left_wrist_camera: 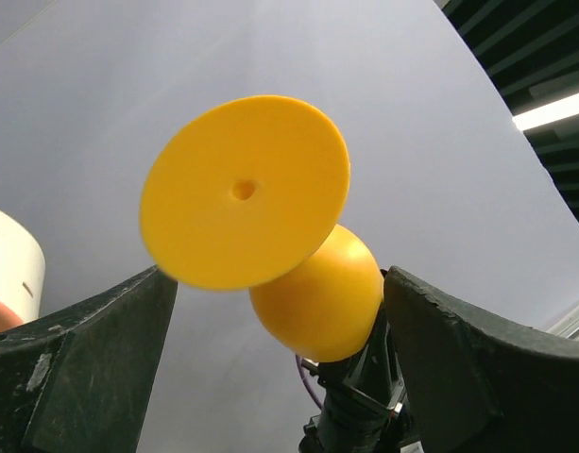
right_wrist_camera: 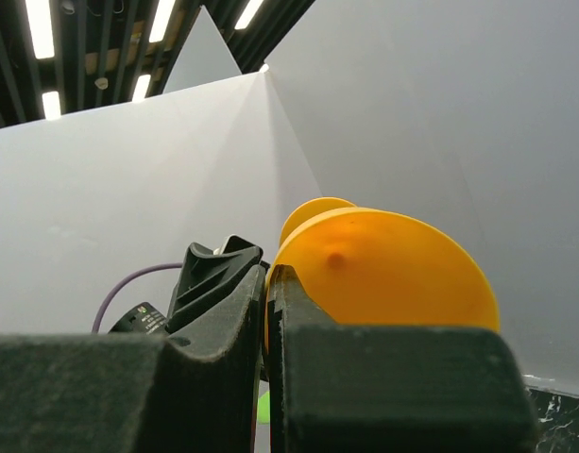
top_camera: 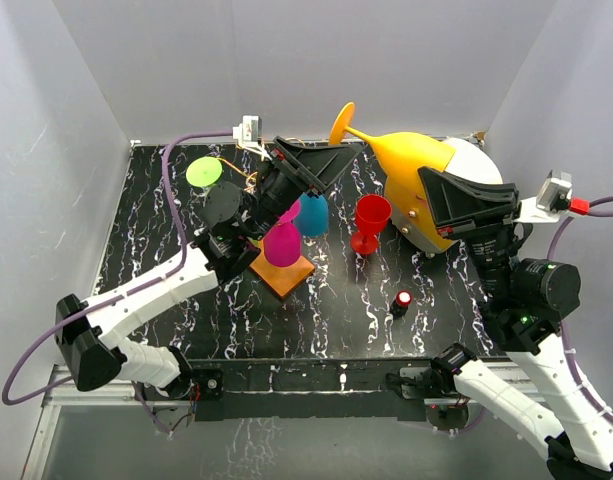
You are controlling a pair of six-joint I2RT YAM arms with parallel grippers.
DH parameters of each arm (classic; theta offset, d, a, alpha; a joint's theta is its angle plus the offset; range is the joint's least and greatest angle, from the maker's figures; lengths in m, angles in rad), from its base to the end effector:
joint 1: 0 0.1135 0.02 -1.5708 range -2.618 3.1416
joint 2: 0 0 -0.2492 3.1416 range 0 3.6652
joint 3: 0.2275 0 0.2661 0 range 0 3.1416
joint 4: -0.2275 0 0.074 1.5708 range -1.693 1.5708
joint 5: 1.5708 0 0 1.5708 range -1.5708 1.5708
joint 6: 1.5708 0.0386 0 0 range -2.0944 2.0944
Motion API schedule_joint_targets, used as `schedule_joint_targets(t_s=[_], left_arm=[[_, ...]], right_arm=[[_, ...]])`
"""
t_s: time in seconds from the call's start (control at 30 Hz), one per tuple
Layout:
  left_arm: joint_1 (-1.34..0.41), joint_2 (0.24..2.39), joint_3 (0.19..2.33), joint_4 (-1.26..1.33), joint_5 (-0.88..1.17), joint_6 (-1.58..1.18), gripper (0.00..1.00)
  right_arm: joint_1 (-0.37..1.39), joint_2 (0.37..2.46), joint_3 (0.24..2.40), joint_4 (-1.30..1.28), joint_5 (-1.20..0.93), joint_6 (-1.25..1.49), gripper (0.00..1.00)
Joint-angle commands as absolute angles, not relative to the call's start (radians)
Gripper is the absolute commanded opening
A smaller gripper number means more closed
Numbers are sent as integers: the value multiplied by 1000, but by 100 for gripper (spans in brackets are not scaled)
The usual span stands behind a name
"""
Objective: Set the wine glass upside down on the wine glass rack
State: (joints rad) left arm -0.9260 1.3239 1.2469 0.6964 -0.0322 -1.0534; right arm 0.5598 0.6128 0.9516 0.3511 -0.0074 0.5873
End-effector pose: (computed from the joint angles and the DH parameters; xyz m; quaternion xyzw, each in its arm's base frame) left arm 0.1896 -0.2501 0.4604 -0.0434 0.4561 -0.7389 0.4941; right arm 0.1079 0.0680 0.4713 0.0025 0.4263 0.4922 0.7590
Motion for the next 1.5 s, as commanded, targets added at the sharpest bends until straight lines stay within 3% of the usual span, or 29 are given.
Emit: schedule_joint_targets(t_s=[0.0,0.17,0.47,0.67,0.87,0.97,1.07,1.2,1.27,1.33,1.37,1.4,1.43,1.47], left_arm=[[-945,1343,1236,922,-73,-1033,89],[-951,1364,1236,986,-104,-1043,85],[-956,1392,1243,1043,-173,-1046,63],[-958,1415,1274,1034,-215,-1062,57],[-958,1436,1284,1064,-229,-1081,40],[-958,1431,1288,1050,-247,-1073,22],[-957,1424,1290,1046,-258,-1059,11],[-957,1419,1293,1050,-250,-1035,0],[-959,1417,1294,1046,-245,-1024,0],[-958,1412,1292,1042,-243,-1012,0],[-959,1408,1290,1042,-243,-1005,0],[-959,1402,1286,1041,-242,-996,0],[-957,1390,1284,1032,-243,-983,0],[-957,1380,1285,1001,-242,-974,0]], right_arm=[[555,619,936,415,-49,642,0],[556,630,915,432,-70,679,0],[556,629,876,408,-119,698,0],[556,621,845,416,-134,724,0],[556,610,824,410,-152,741,0],[555,603,824,379,-141,750,0],[556,598,824,355,-135,756,0],[556,597,833,326,-135,761,0],[556,597,841,313,-132,761,1],[555,596,849,293,-124,758,16],[555,594,854,280,-120,753,27],[556,591,859,262,-120,747,46],[556,585,863,240,-113,743,59],[555,576,862,221,-102,739,66]])
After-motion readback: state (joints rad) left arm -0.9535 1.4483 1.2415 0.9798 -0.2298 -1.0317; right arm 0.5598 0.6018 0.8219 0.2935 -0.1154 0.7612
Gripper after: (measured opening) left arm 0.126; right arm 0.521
